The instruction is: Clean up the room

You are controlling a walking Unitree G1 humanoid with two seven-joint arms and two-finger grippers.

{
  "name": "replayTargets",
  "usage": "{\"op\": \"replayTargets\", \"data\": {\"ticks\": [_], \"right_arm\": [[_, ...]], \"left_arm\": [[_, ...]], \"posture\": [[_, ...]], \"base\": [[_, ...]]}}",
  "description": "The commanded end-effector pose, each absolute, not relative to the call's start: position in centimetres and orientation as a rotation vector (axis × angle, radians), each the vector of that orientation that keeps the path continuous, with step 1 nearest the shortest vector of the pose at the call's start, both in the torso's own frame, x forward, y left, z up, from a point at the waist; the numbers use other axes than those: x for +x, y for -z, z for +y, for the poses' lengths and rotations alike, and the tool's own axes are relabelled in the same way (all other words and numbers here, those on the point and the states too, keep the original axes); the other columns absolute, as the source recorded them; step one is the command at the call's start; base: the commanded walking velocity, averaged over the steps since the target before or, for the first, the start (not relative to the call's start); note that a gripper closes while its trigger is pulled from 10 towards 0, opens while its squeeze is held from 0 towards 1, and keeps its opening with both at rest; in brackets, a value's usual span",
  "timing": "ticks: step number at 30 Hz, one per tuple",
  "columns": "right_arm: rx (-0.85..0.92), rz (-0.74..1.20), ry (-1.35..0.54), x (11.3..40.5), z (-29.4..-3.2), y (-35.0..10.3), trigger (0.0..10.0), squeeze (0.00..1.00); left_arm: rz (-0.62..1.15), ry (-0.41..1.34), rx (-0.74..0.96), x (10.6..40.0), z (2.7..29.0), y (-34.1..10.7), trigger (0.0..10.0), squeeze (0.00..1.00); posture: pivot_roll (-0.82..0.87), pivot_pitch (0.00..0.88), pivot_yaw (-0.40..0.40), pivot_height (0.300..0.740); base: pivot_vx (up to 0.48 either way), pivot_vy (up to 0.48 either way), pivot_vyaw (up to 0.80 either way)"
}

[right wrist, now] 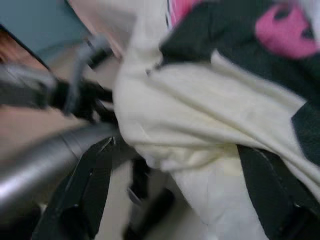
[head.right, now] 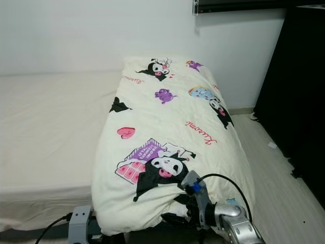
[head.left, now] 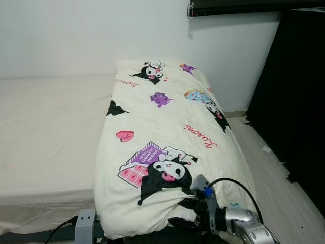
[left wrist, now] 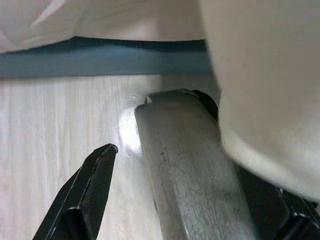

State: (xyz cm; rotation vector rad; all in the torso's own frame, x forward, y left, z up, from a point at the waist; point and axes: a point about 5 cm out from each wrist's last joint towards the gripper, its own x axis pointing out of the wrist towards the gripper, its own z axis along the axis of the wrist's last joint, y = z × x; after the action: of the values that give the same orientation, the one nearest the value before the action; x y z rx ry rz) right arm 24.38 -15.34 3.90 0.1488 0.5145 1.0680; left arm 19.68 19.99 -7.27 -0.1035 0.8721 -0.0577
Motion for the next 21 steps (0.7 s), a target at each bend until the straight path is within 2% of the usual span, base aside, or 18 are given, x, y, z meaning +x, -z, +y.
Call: {"op": "replayTargets", "data": {"ticks": [1,3,8,10,11,13,14,15,17,18,21], "right_arm": [[0.217,0.48,-1.081,24.4,-15.2,-4.5,10.0,1.0],[0.321,0.453,-1.117,23.8,-15.5,-5.3,10.0,1.0],[0.364,0.424,-1.109,23.8,-15.8,-5.8,10.0,1.0],[0.436,0.342,-1.04,24.4,-16.8,-6.7,10.0,1.0],[0.467,0.273,-0.953,25.1,-17.9,-7.2,10.0,0.91],[0.487,0.231,-0.893,25.6,-18.6,-7.5,10.0,0.91],[0.515,0.177,-0.791,26.3,-19.8,-7.8,10.0,0.0],[0.515,0.177,-0.791,26.3,-19.8,-7.8,10.0,0.0],[0.585,0.078,-0.558,27.4,-22.4,-8.0,10.0,0.0],[0.585,0.078,-0.558,27.4,-22.4,-8.0,10.0,0.0],[0.643,0.042,-0.33,27.9,-24.7,-7.2,10.0,0.0]], "left_arm": [[0.92,0.053,-0.075,18.8,20.4,7.7,10.0,0.0],[0.923,0.036,-0.033,19.0,21.0,7.6,10.0,0.0],[0.926,0.024,-0.007,19.0,21.4,7.5,10.0,0.0],[0.93,-0.013,0.055,19.0,22.2,7.4,10.0,0.0],[0.923,-0.04,0.081,19.1,22.7,7.3,10.0,0.0],[0.917,-0.056,0.096,19.1,22.9,7.2,10.0,0.0],[0.904,-0.083,0.106,19.3,23.3,7.0,10.0,0.0],[0.904,-0.083,0.106,19.3,23.3,7.0,10.0,0.0],[0.856,-0.158,0.1,20.1,24.2,6.3,10.0,0.0],[0.856,-0.158,0.1,20.1,24.2,6.3,10.0,0.0],[0.779,-0.236,0.081,21.5,25.1,5.1,10.0,0.0]], "posture": [[0.0,0.0,0.053,0.512],[0.0,0.0,0.059,0.512],[0.0,0.0,0.062,0.512],[0.0,0.0,0.064,0.512],[0.0,0.0,0.064,0.512],[0.0,0.0,0.064,0.512],[-0.01,0.0,0.068,0.512],[-0.01,0.0,0.068,0.512],[-0.01,0.0,0.07,0.512],[-0.01,0.0,0.07,0.512],[0.0,0.0,0.066,0.512]], "base": [[0.0,0.0,0.0],[0.0,0.0,0.0],[0.0,0.0,0.0],[0.0,0.0,0.0],[0.0,0.0,0.0],[0.0,0.0,0.0],[0.0,0.0,0.0],[0.0,0.0,0.0],[0.0,0.0,0.0],[0.0,0.0,0.0],[0.0,0.0,0.0]]}}
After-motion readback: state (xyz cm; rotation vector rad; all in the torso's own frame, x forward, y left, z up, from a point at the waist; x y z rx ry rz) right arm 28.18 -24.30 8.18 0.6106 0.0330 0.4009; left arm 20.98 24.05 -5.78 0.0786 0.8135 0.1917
